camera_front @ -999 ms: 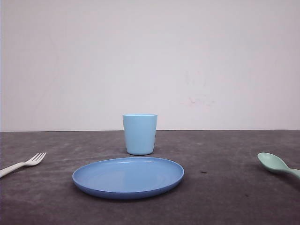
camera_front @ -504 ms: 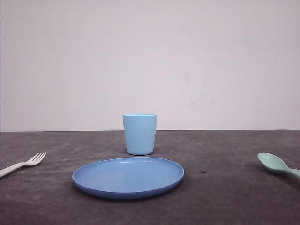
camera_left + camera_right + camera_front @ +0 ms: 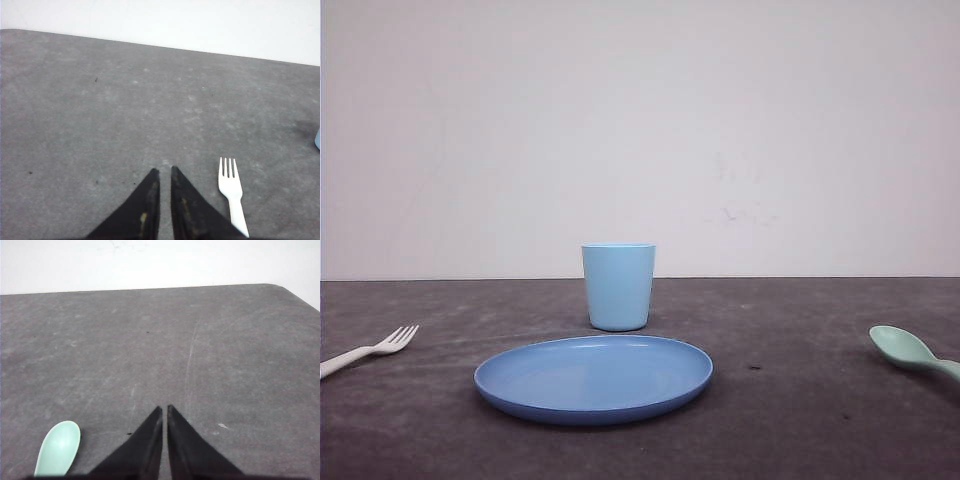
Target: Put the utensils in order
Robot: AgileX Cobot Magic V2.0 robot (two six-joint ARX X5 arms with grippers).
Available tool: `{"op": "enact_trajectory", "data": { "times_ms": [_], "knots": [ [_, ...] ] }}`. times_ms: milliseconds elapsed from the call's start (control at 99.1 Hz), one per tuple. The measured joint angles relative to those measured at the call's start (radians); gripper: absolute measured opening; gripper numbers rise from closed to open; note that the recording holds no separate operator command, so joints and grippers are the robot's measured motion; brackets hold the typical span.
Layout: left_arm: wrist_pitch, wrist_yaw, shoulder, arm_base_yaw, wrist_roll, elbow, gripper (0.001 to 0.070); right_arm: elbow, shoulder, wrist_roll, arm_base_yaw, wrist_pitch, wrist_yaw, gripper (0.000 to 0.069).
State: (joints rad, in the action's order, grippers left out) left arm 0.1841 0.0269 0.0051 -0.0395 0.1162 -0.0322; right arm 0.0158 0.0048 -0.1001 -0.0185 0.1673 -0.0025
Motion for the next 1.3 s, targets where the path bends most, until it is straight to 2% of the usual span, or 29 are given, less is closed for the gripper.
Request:
{"op": "enact_trajectory", "data": {
  "times_ms": [524, 676, 827, 908, 988, 1130, 1301],
  "knots": [
    [0.0, 0.0, 0.0, 0.0, 0.0, 0.0, 0.0014, 0.0, 0.0, 0.0, 0.0, -0.011, -0.001, 0.0017],
    [0.0, 0.0, 0.0, 0.0, 0.002, 0.0, 0.0014, 0.0, 0.0, -0.02, 0.0, 0.0, -0.049, 0.0017],
    [-0.006, 0.0, 0.0, 0.0, 0.04, 0.0, 0.0014, 0.0, 0.0, -0.061, 0.0, -0.007, -0.109, 0.0017],
    [-0.059, -0.006, 0.0, 0.0, 0.079, 0.0, 0.0014, 0.001, 0.0, -0.103, 0.0, -0.027, -0.138, 0.0014],
    [-0.138, -0.043, 0.0, 0.0, 0.126, 0.0, 0.0014, 0.02, 0.0, -0.157, 0.0, -0.04, -0.163, 0.0012],
    [-0.22, -0.162, 0.001, 0.0, 0.221, -0.037, 0.0014, 0.14, 0.003, -0.25, 0.0, -0.045, -0.208, 0.001],
    [-0.189, -0.207, 0.021, 0.0, 0.265, -0.22, 0.0014, 0.354, 0.065, -0.289, 0.0, 0.037, -0.23, 0.0009]
  ]
}}
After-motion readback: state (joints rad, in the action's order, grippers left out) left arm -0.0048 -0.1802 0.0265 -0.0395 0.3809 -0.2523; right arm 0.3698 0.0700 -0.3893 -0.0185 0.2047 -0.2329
